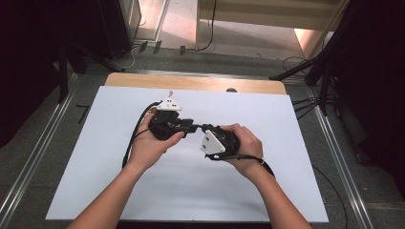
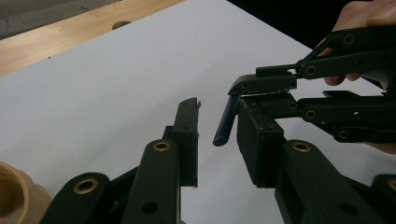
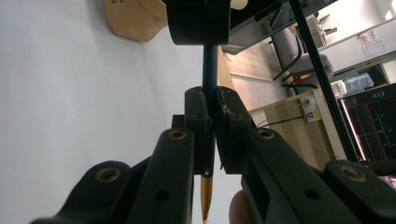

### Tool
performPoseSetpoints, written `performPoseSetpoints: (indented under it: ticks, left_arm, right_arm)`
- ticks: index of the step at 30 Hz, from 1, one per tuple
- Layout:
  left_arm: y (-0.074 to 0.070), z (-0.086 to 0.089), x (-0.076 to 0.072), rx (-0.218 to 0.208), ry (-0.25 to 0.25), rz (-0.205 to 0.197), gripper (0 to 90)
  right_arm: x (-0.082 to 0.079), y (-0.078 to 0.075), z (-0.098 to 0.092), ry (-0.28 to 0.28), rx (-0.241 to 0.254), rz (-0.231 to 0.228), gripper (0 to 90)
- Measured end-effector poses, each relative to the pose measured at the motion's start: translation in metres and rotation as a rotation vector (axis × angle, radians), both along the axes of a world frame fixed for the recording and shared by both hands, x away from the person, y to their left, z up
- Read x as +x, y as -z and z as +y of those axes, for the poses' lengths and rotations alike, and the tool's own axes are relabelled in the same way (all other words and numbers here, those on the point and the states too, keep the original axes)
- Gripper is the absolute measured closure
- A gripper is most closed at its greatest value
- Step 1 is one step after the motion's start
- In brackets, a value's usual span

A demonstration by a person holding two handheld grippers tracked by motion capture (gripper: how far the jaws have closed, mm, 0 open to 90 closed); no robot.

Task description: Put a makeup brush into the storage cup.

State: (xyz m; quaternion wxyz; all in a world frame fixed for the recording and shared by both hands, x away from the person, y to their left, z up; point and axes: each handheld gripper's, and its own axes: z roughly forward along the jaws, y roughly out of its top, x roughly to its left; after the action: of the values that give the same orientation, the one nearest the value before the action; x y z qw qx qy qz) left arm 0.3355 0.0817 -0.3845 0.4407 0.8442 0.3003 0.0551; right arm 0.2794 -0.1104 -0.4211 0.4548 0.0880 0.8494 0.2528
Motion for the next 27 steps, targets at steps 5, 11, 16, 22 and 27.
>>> performPoseSetpoints:
  ticks: [5, 11, 16, 22, 27]
  left_arm:
    - [0.0005, -0.0011, 0.0005, 0.002, 0.003, 0.017, 73.4]
    - [0.0010, -0.0004, 0.0021, -0.009, 0.006, 0.043, 76.6]
    - [0.0019, -0.0010, 0.0018, -0.002, 0.002, 0.056, 77.1]
    - [0.0015, -0.0013, 0.0016, -0.009, 0.011, 0.070, 79.7]
    - [0.0009, -0.0023, 0.0002, -0.009, 0.017, 0.087, 82.9]
  right_arm:
    - [-0.0008, 0.0001, 0.0009, -0.008, -0.002, 0.002, 85.1]
    - [-0.0014, 0.0009, 0.0038, -0.016, -0.005, 0.002, 85.2]
    - [-0.0015, 0.0009, 0.0044, -0.015, -0.009, 0.003, 85.1]
    - [-0.0017, 0.0007, 0.0043, -0.018, -0.013, 0.001, 85.1]
    - [-0.0017, 0.0015, 0.0049, -0.023, -0.017, -0.005, 85.0]
